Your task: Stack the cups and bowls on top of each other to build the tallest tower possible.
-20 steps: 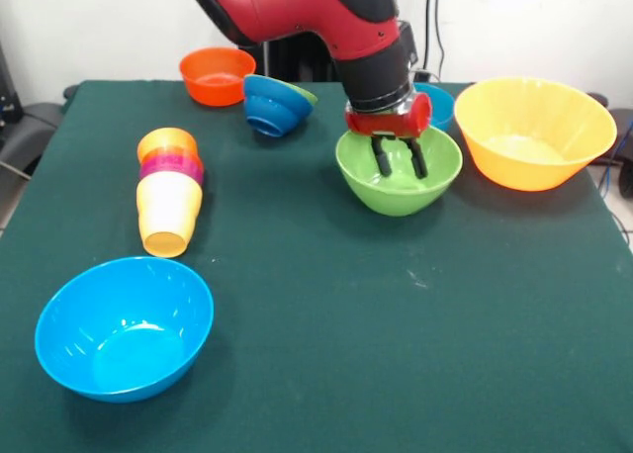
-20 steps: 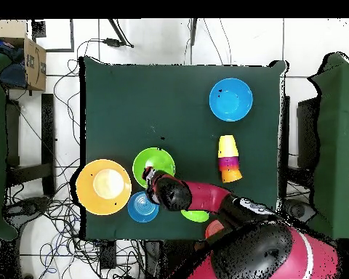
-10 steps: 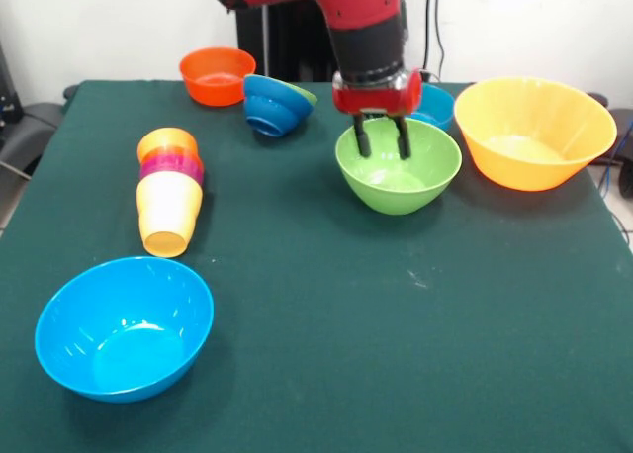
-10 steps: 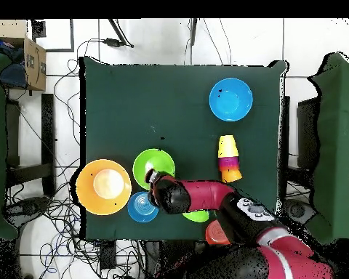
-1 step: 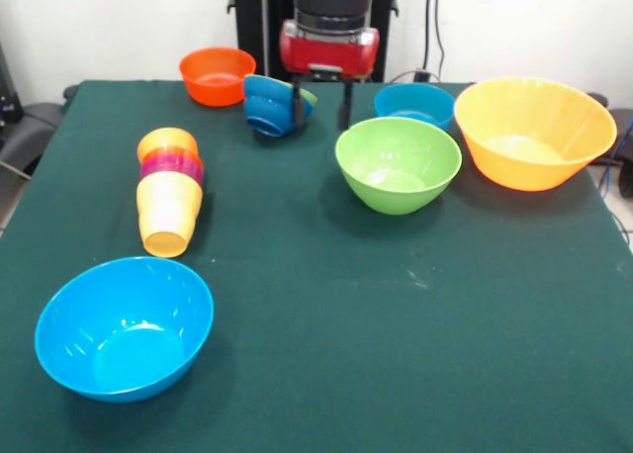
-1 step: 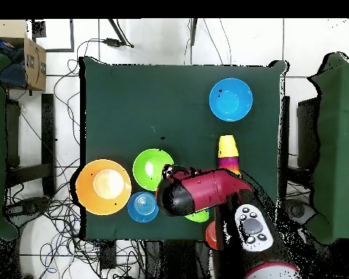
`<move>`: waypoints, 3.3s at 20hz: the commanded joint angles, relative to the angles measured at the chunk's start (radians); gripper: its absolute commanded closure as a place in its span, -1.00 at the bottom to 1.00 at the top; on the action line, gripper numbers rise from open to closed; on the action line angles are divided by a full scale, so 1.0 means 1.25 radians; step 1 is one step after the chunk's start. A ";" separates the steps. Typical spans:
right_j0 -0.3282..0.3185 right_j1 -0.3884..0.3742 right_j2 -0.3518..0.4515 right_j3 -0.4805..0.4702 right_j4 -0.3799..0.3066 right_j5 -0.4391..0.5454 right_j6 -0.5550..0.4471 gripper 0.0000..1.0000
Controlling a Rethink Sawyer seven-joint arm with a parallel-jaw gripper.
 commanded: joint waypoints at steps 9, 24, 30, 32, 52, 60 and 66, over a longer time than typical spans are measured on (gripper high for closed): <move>0.075 0.117 -0.132 -0.106 -0.094 -0.079 0.045 -1.00; 0.057 0.137 -0.171 -0.080 -0.053 -0.098 0.055 -1.00; 0.039 0.179 -0.223 -0.074 -0.066 -0.181 0.066 -1.00; 0.031 0.187 -0.228 -0.071 -0.066 -0.190 0.061 -1.00; -0.007 0.280 -0.264 -0.066 -0.074 -0.342 0.045 -1.00; -0.075 0.237 -0.165 -0.054 -0.150 -0.492 0.063 -1.00; -0.030 0.187 -0.206 -0.073 -0.171 -0.589 0.022 -1.00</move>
